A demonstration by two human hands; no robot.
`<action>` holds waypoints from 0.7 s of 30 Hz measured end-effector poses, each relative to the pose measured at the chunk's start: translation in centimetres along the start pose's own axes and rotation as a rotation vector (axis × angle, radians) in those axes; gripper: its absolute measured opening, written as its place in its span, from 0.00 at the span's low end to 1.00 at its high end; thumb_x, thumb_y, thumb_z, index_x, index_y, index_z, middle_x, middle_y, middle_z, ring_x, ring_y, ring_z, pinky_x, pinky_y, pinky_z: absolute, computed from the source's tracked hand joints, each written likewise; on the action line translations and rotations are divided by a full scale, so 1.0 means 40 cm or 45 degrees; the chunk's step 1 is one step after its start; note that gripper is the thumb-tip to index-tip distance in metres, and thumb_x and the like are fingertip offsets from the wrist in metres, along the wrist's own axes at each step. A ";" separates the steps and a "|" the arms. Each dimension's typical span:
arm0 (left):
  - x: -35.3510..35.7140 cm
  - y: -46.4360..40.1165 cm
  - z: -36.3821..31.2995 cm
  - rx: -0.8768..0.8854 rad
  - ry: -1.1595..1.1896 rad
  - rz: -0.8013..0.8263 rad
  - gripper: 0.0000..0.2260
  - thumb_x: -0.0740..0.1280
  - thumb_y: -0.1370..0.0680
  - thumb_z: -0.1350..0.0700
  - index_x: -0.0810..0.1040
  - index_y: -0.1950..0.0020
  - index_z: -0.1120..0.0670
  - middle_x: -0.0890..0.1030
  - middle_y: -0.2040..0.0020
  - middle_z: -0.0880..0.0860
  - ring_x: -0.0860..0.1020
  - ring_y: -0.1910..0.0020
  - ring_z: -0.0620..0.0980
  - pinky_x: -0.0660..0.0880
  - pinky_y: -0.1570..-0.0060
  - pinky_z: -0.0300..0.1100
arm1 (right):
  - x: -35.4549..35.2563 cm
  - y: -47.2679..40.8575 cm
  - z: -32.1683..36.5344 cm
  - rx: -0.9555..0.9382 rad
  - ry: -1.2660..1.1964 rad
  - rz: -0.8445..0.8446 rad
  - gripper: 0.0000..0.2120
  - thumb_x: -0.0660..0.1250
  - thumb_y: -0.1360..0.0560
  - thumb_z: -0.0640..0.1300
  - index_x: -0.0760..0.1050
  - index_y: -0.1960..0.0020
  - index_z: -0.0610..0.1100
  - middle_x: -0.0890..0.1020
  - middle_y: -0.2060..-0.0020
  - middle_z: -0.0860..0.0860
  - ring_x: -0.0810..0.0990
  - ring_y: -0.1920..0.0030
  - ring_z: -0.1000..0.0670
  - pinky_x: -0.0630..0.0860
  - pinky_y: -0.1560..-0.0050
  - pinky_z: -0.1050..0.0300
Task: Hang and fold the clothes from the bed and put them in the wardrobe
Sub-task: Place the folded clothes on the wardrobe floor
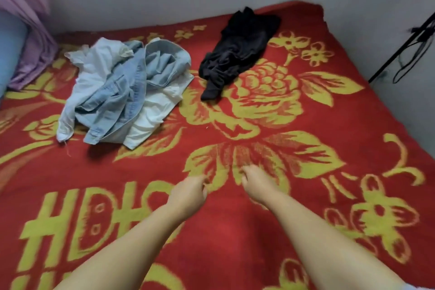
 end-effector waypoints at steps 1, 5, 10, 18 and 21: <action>0.004 -0.062 0.003 0.011 0.005 -0.045 0.15 0.55 0.20 0.54 0.75 0.36 0.49 0.79 0.40 0.51 0.76 0.41 0.53 0.73 0.50 0.45 | 0.004 -0.066 0.004 -0.023 -0.018 -0.050 0.17 0.54 0.20 0.44 0.70 0.33 0.42 0.73 0.36 0.44 0.72 0.36 0.42 0.71 0.38 0.48; 0.039 -0.285 0.021 0.037 -0.019 -0.188 0.19 0.57 0.20 0.55 0.67 0.29 0.51 0.72 0.37 0.54 0.71 0.38 0.55 0.72 0.49 0.49 | 0.039 -0.281 -0.007 -0.077 -0.069 -0.199 0.21 0.55 0.19 0.45 0.64 0.26 0.45 0.65 0.29 0.45 0.61 0.28 0.44 0.62 0.29 0.46; 0.074 -0.496 0.069 0.020 -0.034 -0.361 0.30 0.59 0.21 0.54 0.49 0.22 0.49 0.58 0.26 0.59 0.63 0.32 0.60 0.70 0.43 0.55 | 0.125 -0.346 -0.042 -0.254 0.249 -0.511 0.24 0.51 0.21 0.49 0.64 0.25 0.48 0.64 0.26 0.46 0.59 0.25 0.46 0.46 0.25 0.47; 0.001 -0.785 0.072 -0.063 -0.126 -0.744 0.32 0.61 0.21 0.54 0.48 0.21 0.50 0.53 0.23 0.58 0.62 0.29 0.59 0.72 0.44 0.52 | 0.140 -0.356 -0.039 -0.247 0.320 -0.618 0.26 0.52 0.27 0.49 0.72 0.31 0.46 0.71 0.31 0.44 0.68 0.29 0.44 0.56 0.28 0.43; -0.033 -0.898 0.046 0.006 -0.232 -0.611 0.25 0.58 0.21 0.59 0.58 0.24 0.49 0.54 0.22 0.55 0.55 0.25 0.55 0.61 0.33 0.54 | 0.138 -0.360 -0.038 -0.246 0.348 -0.610 0.26 0.53 0.27 0.49 0.72 0.31 0.46 0.71 0.31 0.44 0.69 0.30 0.44 0.56 0.29 0.43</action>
Point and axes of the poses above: each hand's wrist, its own y-axis away from the middle knuckle, its own x-axis out of the palm, z = x × y, the point moved 6 cm from there along -y, towards the middle knuckle
